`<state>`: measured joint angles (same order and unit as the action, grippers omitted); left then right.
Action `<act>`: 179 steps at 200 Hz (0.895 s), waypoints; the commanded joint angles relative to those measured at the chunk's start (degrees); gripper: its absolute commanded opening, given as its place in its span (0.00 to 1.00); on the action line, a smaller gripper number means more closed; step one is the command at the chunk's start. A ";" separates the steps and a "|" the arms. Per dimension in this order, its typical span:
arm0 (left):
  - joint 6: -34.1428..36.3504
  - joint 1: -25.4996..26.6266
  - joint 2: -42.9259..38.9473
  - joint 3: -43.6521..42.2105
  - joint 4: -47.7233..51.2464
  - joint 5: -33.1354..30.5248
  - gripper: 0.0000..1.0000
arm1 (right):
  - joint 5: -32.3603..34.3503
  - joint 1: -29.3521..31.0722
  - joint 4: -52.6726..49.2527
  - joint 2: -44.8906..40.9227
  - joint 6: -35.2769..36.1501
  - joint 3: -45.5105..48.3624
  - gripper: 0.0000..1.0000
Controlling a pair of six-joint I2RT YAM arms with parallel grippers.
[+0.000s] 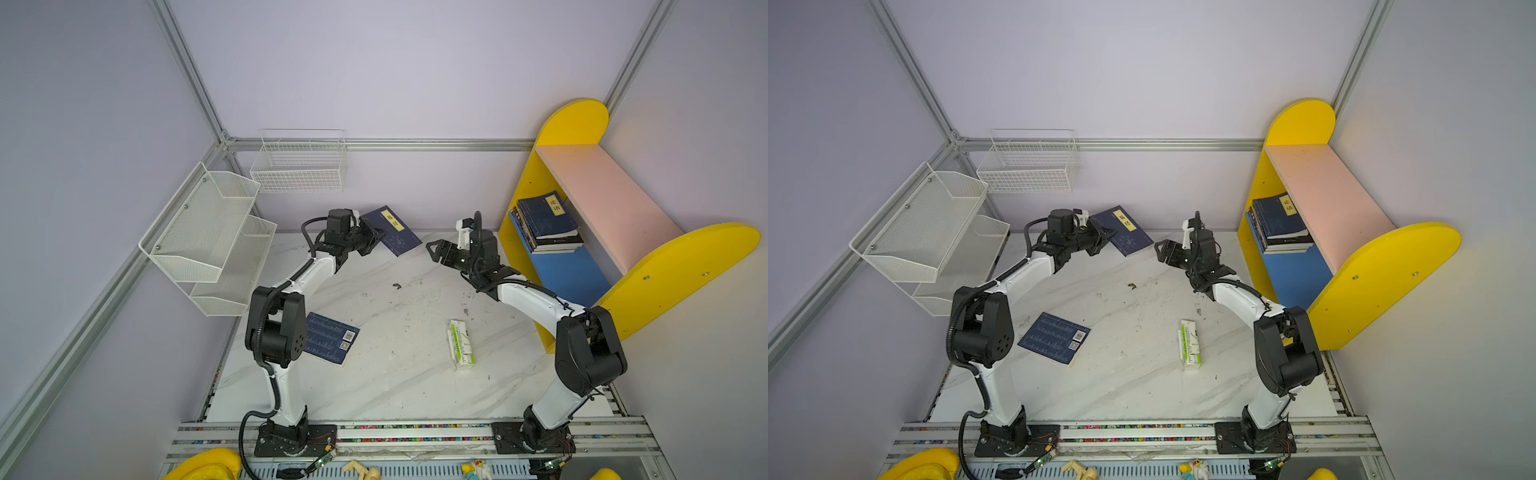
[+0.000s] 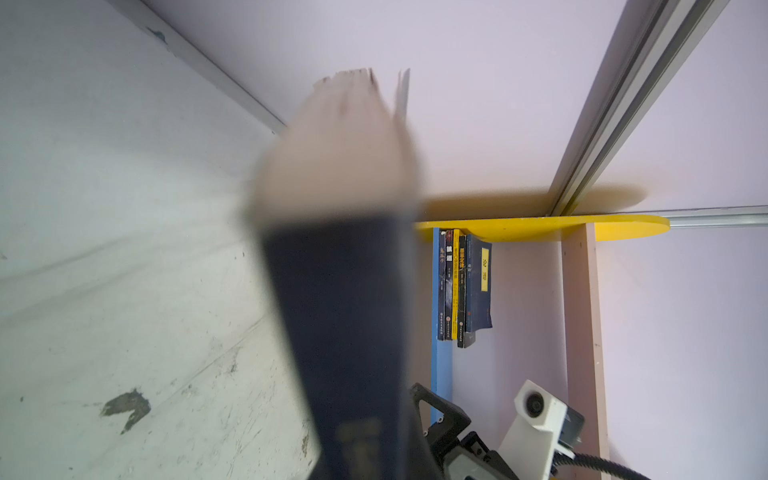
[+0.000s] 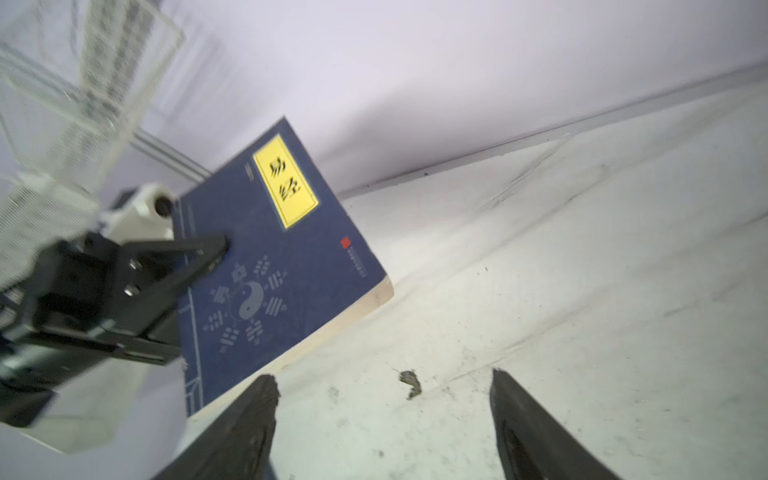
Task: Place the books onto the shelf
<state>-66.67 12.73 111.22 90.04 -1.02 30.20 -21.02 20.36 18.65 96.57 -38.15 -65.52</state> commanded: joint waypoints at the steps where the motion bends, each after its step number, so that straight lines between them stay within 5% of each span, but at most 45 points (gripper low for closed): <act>1: 0.30 -0.26 -1.26 2.71 -10.48 -1.88 0.00 | -11.91 0.69 23.05 -1.07 -22.60 5.22 0.83; 78: -6.40 1.63 0.46 1.48 -23.62 -5.88 0.00 | -14.78 1.29 74.71 19.91 -60.12 4.20 0.77; 179: -8.41 4.38 2.60 2.33 -24.94 -8.39 0.00 | -14.14 3.13 62.77 21.69 -54.31 -3.72 0.68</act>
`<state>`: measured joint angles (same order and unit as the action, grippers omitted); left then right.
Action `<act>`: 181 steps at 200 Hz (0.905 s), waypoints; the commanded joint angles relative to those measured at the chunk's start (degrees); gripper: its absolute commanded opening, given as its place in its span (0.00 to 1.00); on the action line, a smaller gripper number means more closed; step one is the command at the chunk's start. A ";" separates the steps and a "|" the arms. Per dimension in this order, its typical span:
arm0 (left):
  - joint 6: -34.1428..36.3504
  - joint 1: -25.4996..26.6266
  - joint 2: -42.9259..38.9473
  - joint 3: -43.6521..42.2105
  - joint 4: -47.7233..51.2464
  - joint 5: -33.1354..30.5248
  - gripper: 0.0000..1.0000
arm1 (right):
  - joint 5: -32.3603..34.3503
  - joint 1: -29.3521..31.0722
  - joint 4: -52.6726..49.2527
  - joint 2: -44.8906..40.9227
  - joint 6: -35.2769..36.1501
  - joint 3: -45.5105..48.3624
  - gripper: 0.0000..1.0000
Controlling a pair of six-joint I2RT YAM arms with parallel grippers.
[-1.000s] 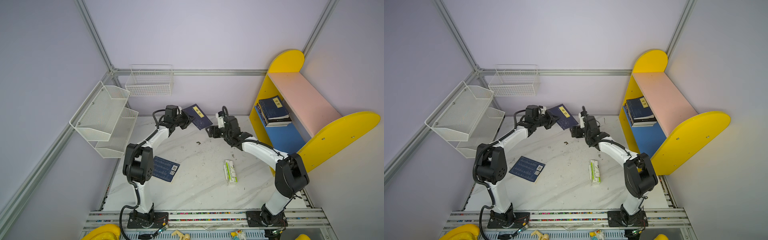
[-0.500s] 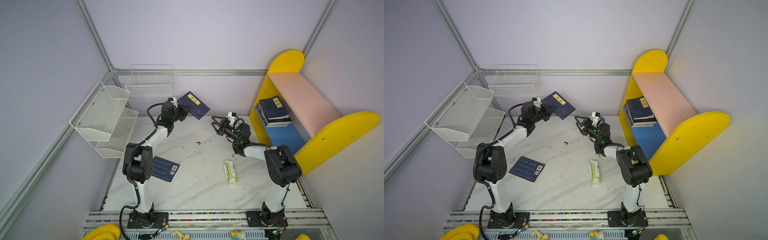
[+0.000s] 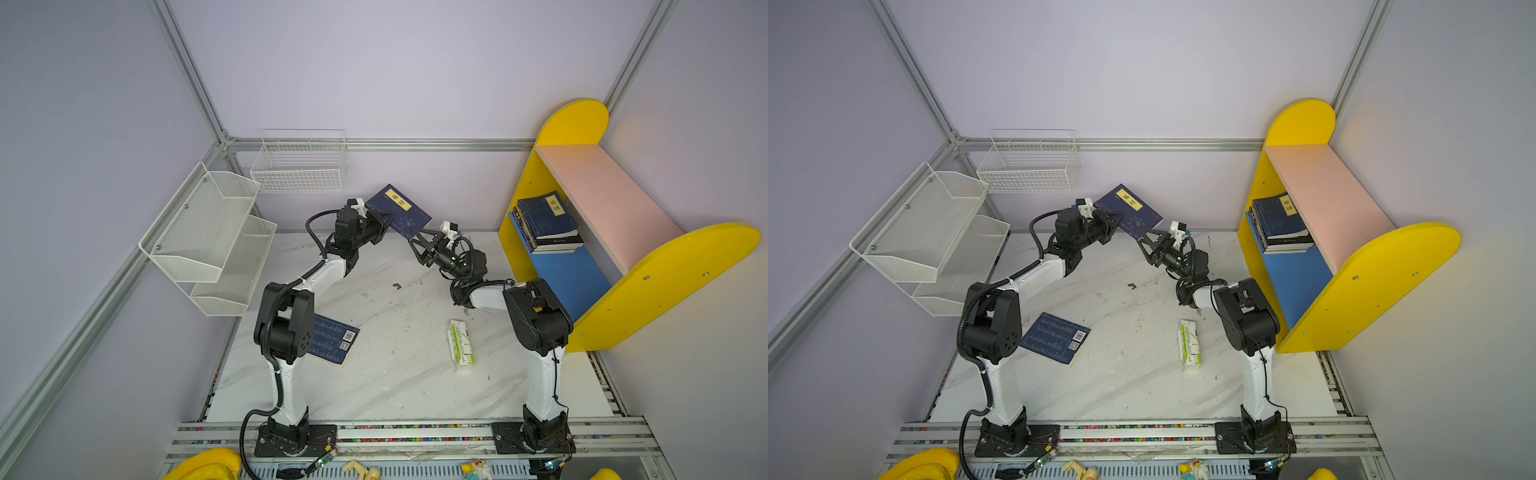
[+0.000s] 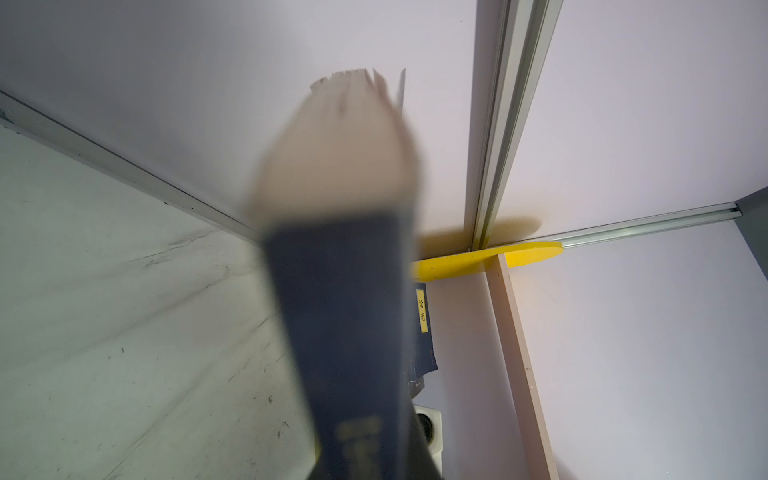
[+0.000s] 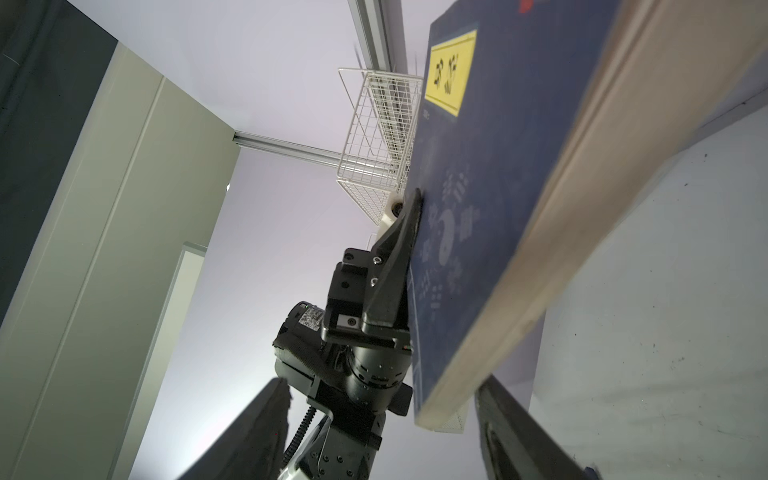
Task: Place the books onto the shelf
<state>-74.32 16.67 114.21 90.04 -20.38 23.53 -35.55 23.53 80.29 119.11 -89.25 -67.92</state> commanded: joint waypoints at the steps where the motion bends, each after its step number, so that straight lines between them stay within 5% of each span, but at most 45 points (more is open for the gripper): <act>1: -0.84 0.46 -0.40 2.29 -5.52 -1.82 0.00 | 0.44 -0.05 0.98 -0.83 -3.21 -1.37 0.67; 48: -1.14 1.32 -1.09 0.86 -5.98 -4.65 0.00 | 2.72 1.04 -15.10 -3.08 6.37 -4.83 0.44; 104: -0.25 2.31 -1.43 0.22 -6.69 -5.39 0.00 | 7.74 1.04 -13.69 -2.94 4.18 -4.17 0.12; 124: 0.05 2.41 -1.65 -0.03 -6.75 -5.23 0.14 | 9.21 0.92 -12.70 -3.41 3.12 -2.63 0.06; 161: 3.00 1.34 -4.34 -1.97 -4.56 -6.37 0.57 | 12.52 -2.51 -16.27 -10.42 7.52 2.37 0.00; 181: 4.27 -0.07 -6.60 -4.48 -3.60 -7.13 0.64 | 12.44 -6.07 -21.02 -15.50 11.98 4.31 0.00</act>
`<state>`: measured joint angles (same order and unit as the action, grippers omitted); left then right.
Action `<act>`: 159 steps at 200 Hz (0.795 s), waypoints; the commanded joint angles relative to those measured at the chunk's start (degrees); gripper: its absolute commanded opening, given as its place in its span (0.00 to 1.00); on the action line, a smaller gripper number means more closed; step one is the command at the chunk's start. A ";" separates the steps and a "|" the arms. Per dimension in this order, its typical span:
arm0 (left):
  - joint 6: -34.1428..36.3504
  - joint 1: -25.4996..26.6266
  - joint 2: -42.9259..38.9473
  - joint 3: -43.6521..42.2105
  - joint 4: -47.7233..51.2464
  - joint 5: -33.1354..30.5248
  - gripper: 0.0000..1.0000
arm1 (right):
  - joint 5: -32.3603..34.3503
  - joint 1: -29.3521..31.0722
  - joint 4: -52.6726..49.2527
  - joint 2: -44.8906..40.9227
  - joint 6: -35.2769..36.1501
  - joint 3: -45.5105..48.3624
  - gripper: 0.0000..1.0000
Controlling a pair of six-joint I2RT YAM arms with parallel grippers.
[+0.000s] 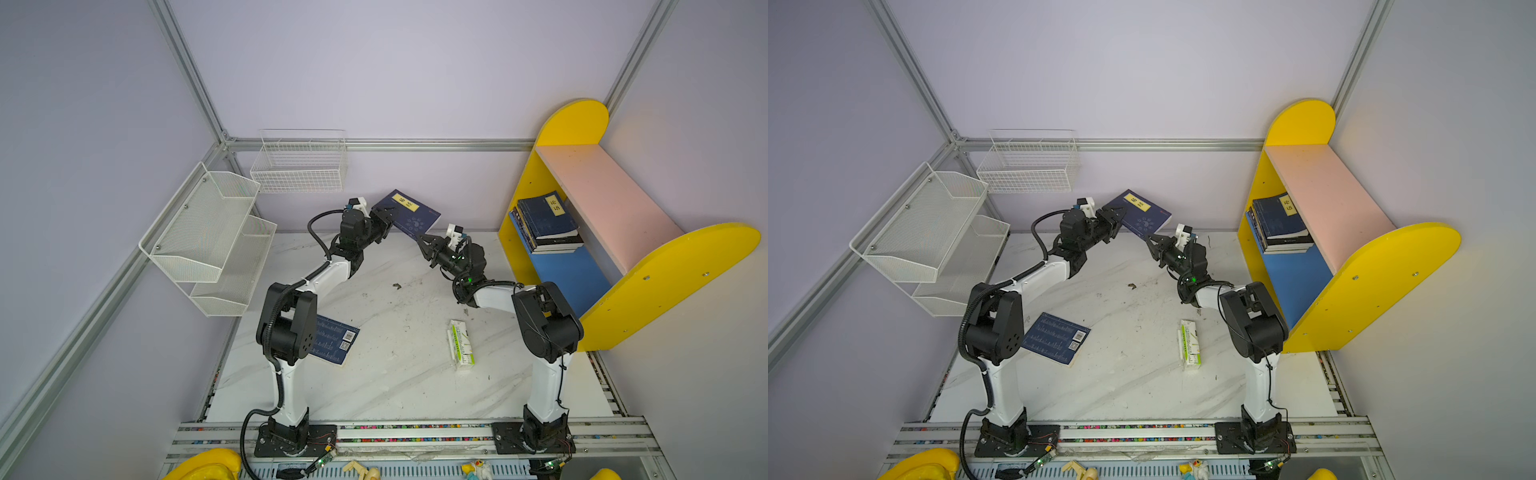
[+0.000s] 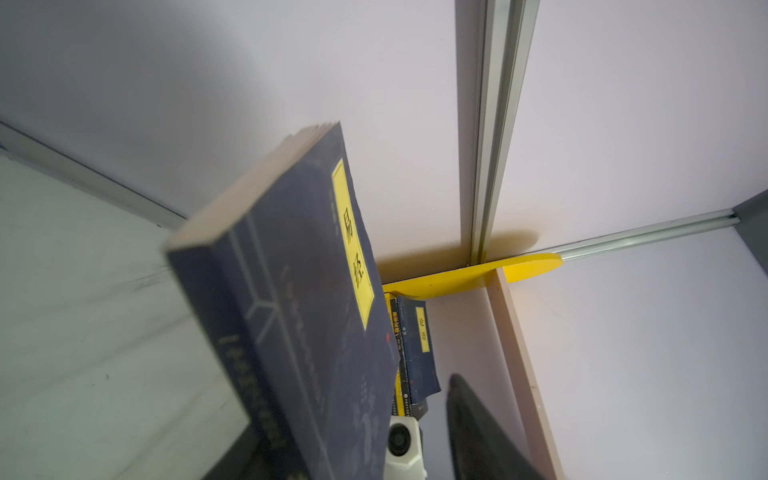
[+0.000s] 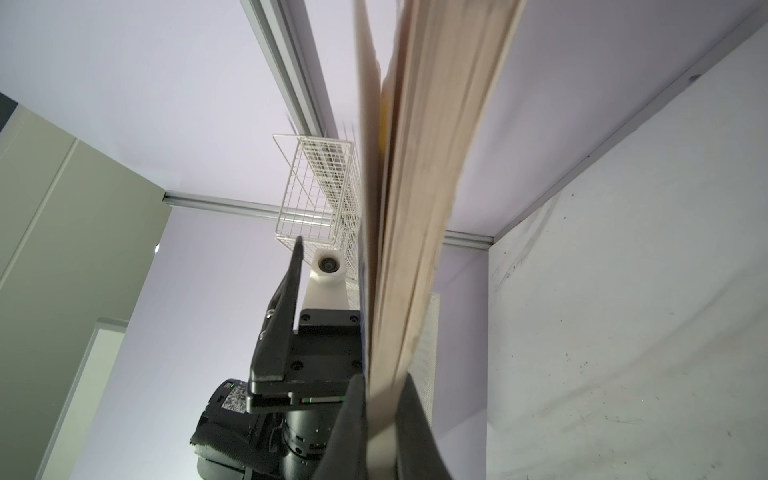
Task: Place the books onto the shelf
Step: 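Carry the dark blue book into the shelf with the right gripper while the left releases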
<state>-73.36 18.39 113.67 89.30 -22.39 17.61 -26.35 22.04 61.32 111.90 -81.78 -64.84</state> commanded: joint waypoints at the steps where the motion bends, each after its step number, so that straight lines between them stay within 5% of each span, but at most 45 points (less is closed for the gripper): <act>1: 3.31 -1.83 -6.16 -3.89 -1.55 -1.23 0.64 | 3.23 -4.79 -2.33 -8.54 4.78 1.30 0.00; 70: 3.23 -4.47 -10.12 -11.29 -1.74 -1.48 0.65 | 1.91 -21.88 -11.86 -23.19 10.84 8.98 0.00; 159: 1.04 -4.68 -8.19 -10.14 -2.76 0.49 0.65 | 8.09 -34.57 -26.81 -23.37 14.26 2.61 0.00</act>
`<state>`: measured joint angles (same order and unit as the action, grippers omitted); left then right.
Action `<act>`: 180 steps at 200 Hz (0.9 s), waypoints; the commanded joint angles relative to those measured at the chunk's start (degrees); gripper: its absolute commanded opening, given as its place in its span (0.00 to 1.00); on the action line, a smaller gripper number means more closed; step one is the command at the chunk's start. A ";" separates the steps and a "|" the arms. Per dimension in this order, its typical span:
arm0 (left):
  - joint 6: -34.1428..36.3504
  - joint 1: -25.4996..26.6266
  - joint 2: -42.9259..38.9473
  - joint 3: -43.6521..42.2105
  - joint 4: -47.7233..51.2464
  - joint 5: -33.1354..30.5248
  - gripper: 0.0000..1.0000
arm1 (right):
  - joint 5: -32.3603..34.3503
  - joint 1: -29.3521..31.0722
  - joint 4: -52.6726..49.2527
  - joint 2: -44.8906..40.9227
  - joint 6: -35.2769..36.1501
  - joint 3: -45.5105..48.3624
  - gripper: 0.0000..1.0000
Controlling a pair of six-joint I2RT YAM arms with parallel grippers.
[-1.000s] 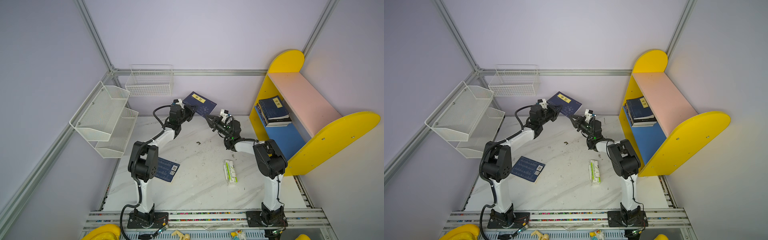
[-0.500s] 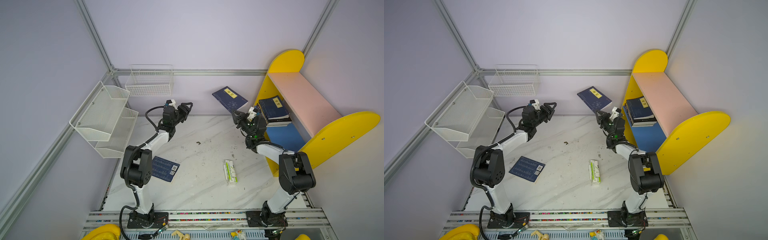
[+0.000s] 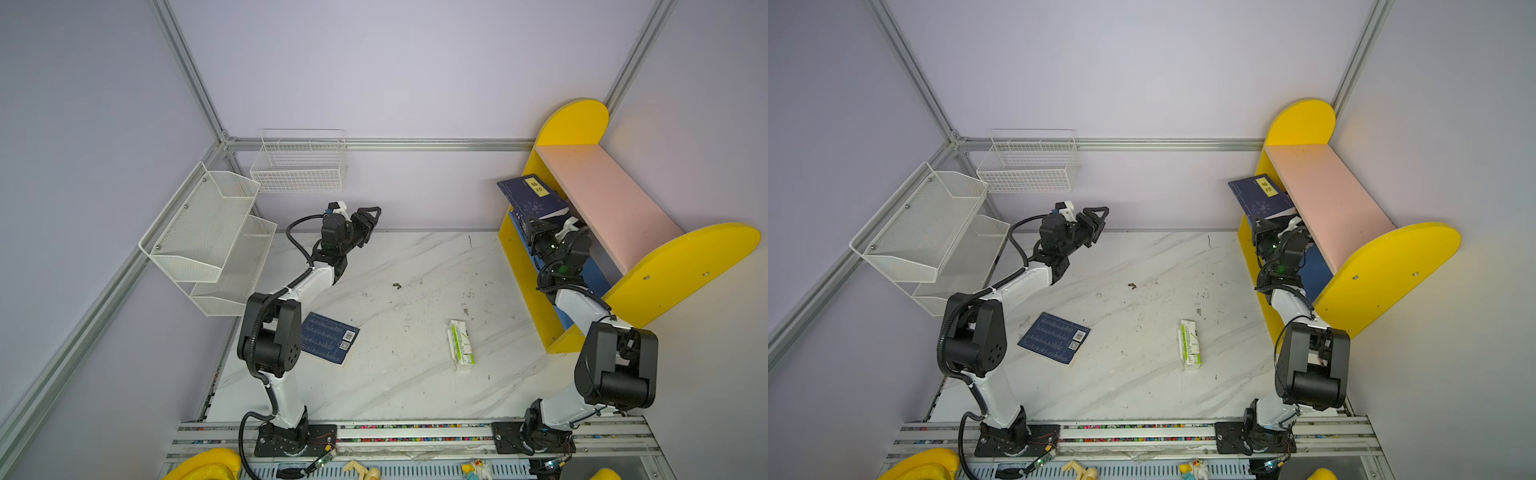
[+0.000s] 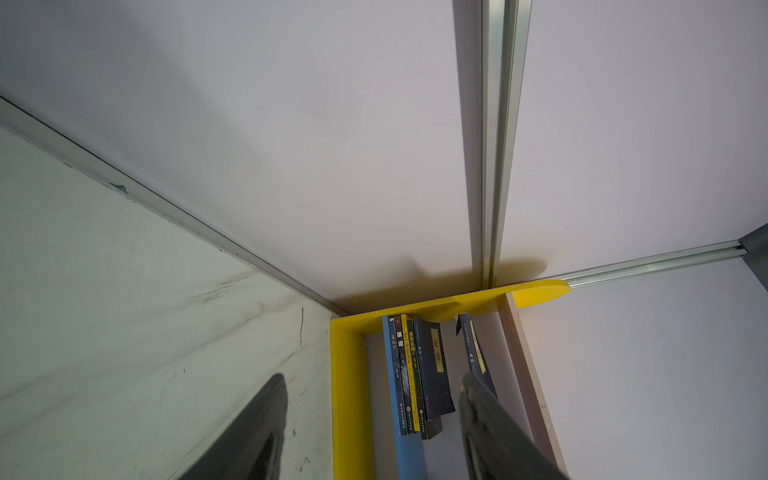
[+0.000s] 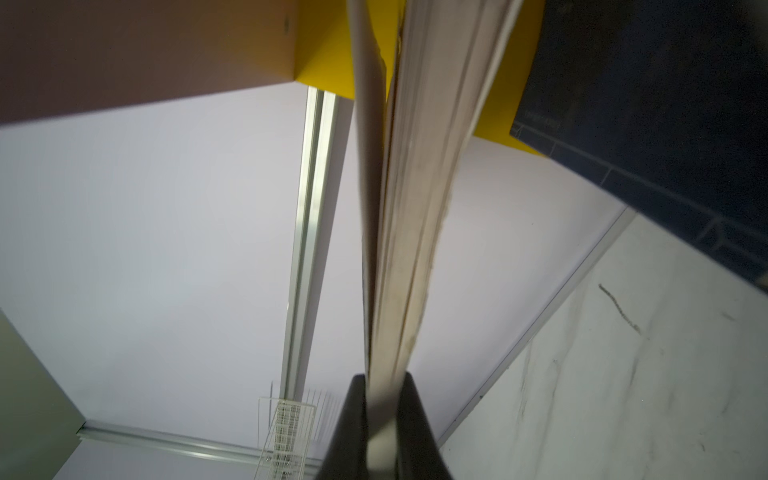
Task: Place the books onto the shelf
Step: 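Carry the dark blue book into the shelf with the right gripper while the left releases, then push the dark blue book down onto the shelf books with the right gripper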
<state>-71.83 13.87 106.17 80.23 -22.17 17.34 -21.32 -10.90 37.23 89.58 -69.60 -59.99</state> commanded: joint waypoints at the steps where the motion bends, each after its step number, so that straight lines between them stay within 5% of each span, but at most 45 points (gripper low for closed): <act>1: -0.50 -0.16 -0.70 -1.10 -2.97 0.76 0.65 | 3.09 -1.74 -2.80 -1.06 2.09 -2.24 0.00; 180: -1.36 -0.31 -4.95 -7.60 -4.49 -1.74 0.65 | 3.49 -6.59 -3.79 9.06 7.78 -9.54 0.00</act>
<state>-73.08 13.87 105.56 75.11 -23.55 17.04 -17.47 -16.78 27.97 98.35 -62.67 -66.61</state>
